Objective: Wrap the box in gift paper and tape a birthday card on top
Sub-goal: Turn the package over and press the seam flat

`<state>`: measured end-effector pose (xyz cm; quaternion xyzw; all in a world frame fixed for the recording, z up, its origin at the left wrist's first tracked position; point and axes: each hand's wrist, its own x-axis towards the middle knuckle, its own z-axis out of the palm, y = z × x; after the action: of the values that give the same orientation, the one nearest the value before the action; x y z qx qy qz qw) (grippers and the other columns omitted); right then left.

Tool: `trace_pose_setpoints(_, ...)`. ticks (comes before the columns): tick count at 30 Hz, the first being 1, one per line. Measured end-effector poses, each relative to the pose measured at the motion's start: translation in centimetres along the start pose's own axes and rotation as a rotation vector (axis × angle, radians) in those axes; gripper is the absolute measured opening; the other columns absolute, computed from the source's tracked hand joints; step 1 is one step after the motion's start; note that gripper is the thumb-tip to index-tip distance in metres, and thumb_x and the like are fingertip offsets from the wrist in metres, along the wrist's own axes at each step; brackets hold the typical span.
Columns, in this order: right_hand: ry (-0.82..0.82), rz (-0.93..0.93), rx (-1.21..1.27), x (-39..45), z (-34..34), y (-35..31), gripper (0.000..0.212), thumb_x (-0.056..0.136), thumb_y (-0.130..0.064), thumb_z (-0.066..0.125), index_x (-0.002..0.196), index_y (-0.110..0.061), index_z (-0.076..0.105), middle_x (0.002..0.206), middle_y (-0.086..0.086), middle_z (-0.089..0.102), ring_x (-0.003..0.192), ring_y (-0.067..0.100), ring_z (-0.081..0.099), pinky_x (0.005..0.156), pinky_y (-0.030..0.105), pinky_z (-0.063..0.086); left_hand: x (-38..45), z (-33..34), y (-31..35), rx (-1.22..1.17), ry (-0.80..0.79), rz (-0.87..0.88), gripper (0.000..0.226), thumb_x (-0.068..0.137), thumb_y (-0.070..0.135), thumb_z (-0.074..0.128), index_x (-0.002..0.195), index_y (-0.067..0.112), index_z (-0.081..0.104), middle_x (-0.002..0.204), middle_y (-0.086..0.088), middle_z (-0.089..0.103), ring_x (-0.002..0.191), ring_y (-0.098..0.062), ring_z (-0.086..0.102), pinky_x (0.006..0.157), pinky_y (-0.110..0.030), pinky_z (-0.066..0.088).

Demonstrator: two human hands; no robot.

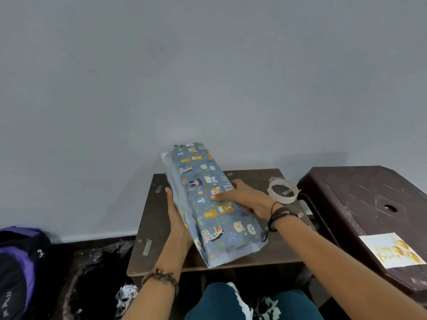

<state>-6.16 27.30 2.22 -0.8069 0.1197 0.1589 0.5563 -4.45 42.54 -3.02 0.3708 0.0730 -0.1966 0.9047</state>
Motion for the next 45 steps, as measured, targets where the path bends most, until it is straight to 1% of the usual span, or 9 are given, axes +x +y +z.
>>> trace_pose_setpoints(5, -0.113, -0.048, 0.444, -0.1, 0.0, 3.1, 0.033, 0.077, -0.007, 0.073, 0.109, -0.007, 0.066, 0.113, 0.018, 0.066, 0.097, 0.033, 0.065, 0.088, 0.047, 0.053, 2.5, 1.5, 2.3, 0.241, -0.226, -0.043, 0.068, 0.096, 0.050, 0.037, 0.147, 0.007, 0.022, 0.130, -0.025, 0.052, 0.121, -0.035, 0.051, 0.101, -0.046, 0.041)
trace_pose_setpoints(11, 0.086, -0.083, 0.678, 0.7, 4.6, 4.2, 0.102, 0.042, -0.028, 0.095, 0.128, -0.005, 0.045, 0.118, 0.012, 0.064, 0.102, 0.030, 0.065, 0.083, 0.052, 0.054, 4.7, 4.8, 7.9, 1.022, -0.077, 0.002, 0.051, 0.073, 0.022, 0.077, 0.116, 0.003, 0.058, 0.107, -0.016, 0.067, 0.073, -0.021, 0.067, 0.063, -0.028, 0.056)
trace_pose_setpoints(14, 0.088, -0.011, 0.749, -0.4, 6.0, 3.5, 0.079, 0.061, -0.040, 0.084, 0.124, -0.013, 0.046, 0.121, 0.003, 0.060, 0.106, 0.023, 0.060, 0.077, 0.050, 0.054, 4.9, 7.7, 9.7, 1.430, -0.201, -0.029, 0.041, 0.080, 0.017, 0.071, 0.115, 0.005, 0.055, 0.108, -0.013, 0.062, 0.081, -0.021, 0.063, 0.069, -0.030, 0.052)
trace_pose_setpoints(18, 0.628, 0.018, 0.694, -1.0, 6.1, 3.1, 0.068, 0.071, -0.033, 0.079, 0.119, -0.009, 0.037, 0.115, 0.002, 0.036, 0.098, 0.020, 0.043, 0.083, 0.035, 0.042, 5.0, 10.2, 10.5, 1.868, -0.351, -0.196, 0.061, 0.082, 0.024, 0.069, 0.133, 0.006, 0.042, 0.142, -0.011, 0.041, 0.129, -0.029, 0.038, 0.103, -0.038, 0.033)
trace_pose_setpoints(24, 1.154, -0.326, 0.176, -3.1, 4.4, 4.0, 0.075, 0.077, -0.016, 0.072, 0.138, -0.013, 0.028, 0.123, 0.008, 0.032, 0.109, 0.025, 0.044, 0.089, 0.038, 0.040, 4.6, 10.7, 8.1, 2.053, -0.451, -0.442, 0.052, 0.087, 0.024, 0.064, 0.132, 0.010, 0.042, 0.142, -0.008, 0.038, 0.129, -0.026, 0.038, 0.097, -0.033, 0.040)
trace_pose_setpoints(29, 0.734, -0.561, -0.509, -2.4, 2.9, 4.5, 0.068, 0.088, -0.033, 0.059, 0.145, -0.018, 0.023, 0.147, 0.000, 0.023, 0.135, 0.015, 0.018, 0.111, 0.037, 0.016, 5.1, 9.6, 5.2, 2.093, -0.574, -0.396, 0.054, 0.086, 0.020, 0.066, 0.131, 0.000, 0.044, 0.133, -0.016, 0.048, 0.125, -0.032, 0.043, 0.100, -0.037, 0.034)
trace_pose_setpoints(32, 0.572, -0.463, -0.722, -0.3, 2.3, 4.6, 0.058, 0.095, -0.039, 0.046, 0.145, -0.018, 0.024, 0.152, -0.003, 0.023, 0.144, 0.017, 0.005, 0.114, 0.046, -0.005, 5.8, 8.7, 4.2, 2.064, -0.557, -0.281, 0.010, 0.085, 0.013, 0.064, 0.090, 0.010, 0.056, 0.087, -0.005, 0.055, 0.084, -0.023, 0.052, 0.074, -0.029, 0.041)
trace_pose_setpoints(35, 0.498, -0.398, -0.757, 1.2, 2.3, 4.9, 0.043, 0.098, -0.034, 0.040, 0.138, -0.019, 0.037, 0.139, -0.002, 0.040, 0.142, 0.014, 0.016, 0.113, 0.052, -0.008, 6.2, 6.8, 3.9, 2.034, -0.508, -0.189, 0.023, 0.090, 0.012, 0.059, 0.068, 0.009, 0.051, 0.067, -0.002, 0.045, 0.062, -0.015, 0.042, 0.059, -0.022, 0.036)
trace_pose_setpoints(45, 0.630, -0.287, -0.699, 4.1, 2.5, 6.4, 0.027, 0.098, -0.023, 0.035, 0.107, -0.019, 0.060, 0.097, -0.003, 0.062, 0.108, 0.015, 0.052, 0.113, 0.052, -0.008, 6.8, -1.9, 5.2, 2.163, -0.095, 0.173, 0.021, 0.092, 0.017, 0.048, 0.106, 0.012, 0.063, 0.111, -0.007, 0.062, 0.105, -0.028, 0.056, 0.081, -0.035, 0.043)
